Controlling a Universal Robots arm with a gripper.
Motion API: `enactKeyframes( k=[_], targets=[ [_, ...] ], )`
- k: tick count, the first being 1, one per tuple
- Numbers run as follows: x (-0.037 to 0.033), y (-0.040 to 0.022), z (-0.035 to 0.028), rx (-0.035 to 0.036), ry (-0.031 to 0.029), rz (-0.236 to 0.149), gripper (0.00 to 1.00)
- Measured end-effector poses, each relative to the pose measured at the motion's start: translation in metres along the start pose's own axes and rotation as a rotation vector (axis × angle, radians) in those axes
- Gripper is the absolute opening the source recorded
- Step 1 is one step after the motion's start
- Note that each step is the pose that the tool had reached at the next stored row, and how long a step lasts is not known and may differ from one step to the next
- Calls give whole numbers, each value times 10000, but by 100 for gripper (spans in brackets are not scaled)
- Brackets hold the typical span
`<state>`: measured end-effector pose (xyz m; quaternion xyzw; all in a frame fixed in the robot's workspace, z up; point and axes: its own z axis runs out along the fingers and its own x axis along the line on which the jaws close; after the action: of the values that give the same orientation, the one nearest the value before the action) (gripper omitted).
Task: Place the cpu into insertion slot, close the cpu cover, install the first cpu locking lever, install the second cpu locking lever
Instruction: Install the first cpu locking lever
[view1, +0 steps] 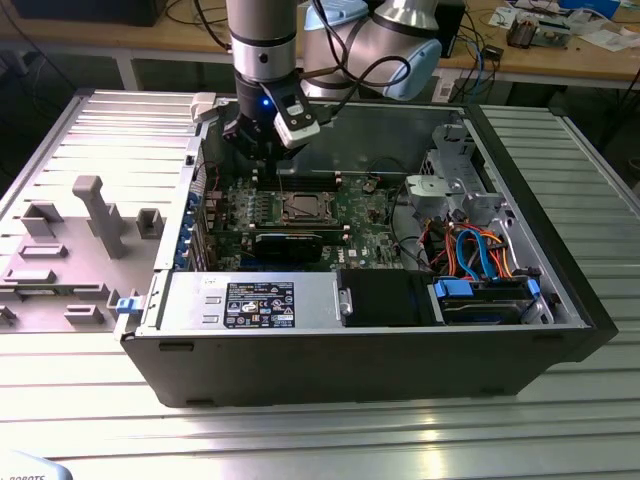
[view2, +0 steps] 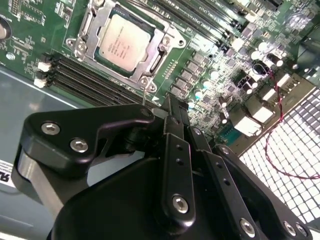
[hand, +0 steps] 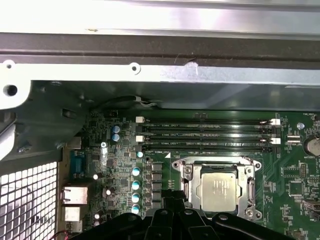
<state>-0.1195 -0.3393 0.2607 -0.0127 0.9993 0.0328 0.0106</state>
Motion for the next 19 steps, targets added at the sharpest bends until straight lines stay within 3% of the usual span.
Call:
enactKeyframes(
  k=[6, 12, 15, 19],
  targets=[
    [2, 127, 12, -16, 7, -111, 11],
    [11, 164, 14, -96, 5, -142, 11],
    [9, 233, 18, -101, 10, -186, 11],
    [6, 236, 18, -102, 10, -187, 11]
  ],
)
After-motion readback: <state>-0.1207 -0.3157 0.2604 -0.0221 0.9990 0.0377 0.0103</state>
